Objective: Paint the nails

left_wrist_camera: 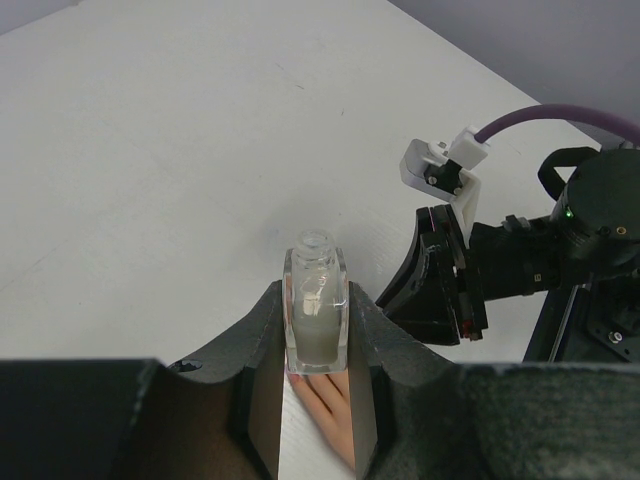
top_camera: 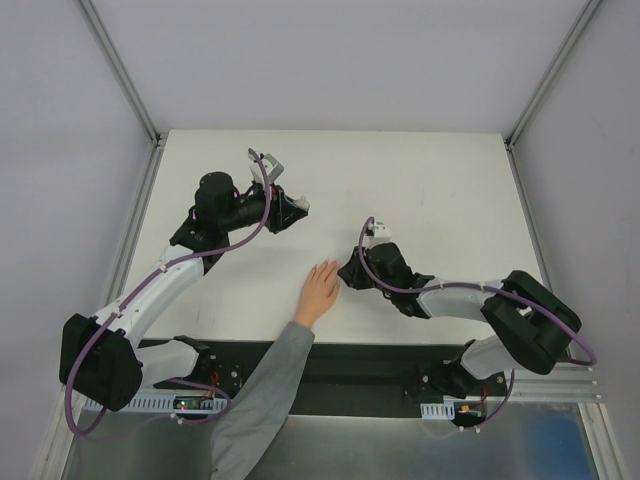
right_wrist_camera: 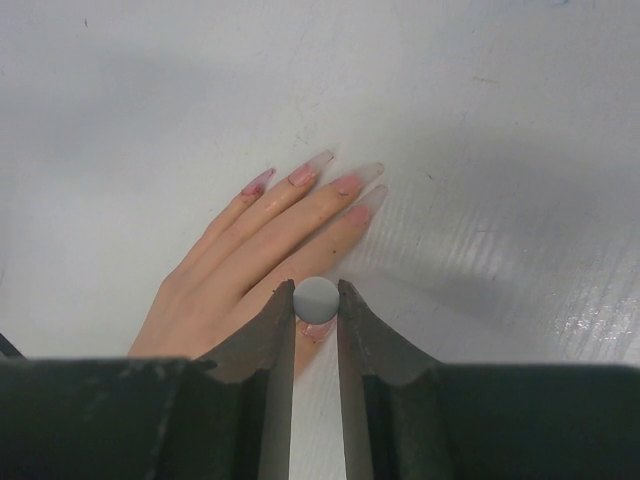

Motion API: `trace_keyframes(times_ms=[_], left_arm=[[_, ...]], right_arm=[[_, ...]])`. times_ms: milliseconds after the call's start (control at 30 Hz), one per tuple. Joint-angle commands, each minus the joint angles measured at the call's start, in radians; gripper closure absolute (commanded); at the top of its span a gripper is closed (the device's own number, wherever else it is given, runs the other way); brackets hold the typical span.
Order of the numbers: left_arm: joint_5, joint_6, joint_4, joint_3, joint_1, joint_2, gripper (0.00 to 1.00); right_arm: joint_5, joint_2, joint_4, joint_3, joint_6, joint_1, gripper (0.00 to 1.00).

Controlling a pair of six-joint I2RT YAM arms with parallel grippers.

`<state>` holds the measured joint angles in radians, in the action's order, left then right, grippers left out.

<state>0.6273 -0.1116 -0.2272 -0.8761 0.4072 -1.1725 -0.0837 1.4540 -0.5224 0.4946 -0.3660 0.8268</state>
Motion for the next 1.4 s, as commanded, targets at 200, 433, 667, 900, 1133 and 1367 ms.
trace_keyframes(times_ms=[200,433,667,900,1133,1367], left_arm=[[0.032,0.012,-0.034,-0.027,0.013,0.002,1.00],[0.034,0.013,-0.034,-0.027,0.013,0.002,1.00],[0.035,0.013,-0.034,-0.027,0.013,0.002,1.00],[0.035,0.013,-0.035,-0.026,0.013,0.001,1.00],[0.031,0.016,-0.034,-0.026,0.013,0.002,1.00],[0.032,0.015,-0.034,-0.026,0.013,-0.003,1.00]], right_arm=[[0.004,0.029,-0.014,0.035,-0.017,-0.022,0.99],[0.002,0.040,-0.005,0.047,-0.016,-0.026,0.99],[0.041,0.040,-0.051,0.039,0.004,-0.026,0.99],[0.058,0.019,-0.094,0.007,0.004,-0.026,0.99],[0.053,0.009,-0.061,0.004,-0.016,-0.023,0.99],[-0.039,-0.021,0.041,0.024,-0.008,0.021,0.99]])
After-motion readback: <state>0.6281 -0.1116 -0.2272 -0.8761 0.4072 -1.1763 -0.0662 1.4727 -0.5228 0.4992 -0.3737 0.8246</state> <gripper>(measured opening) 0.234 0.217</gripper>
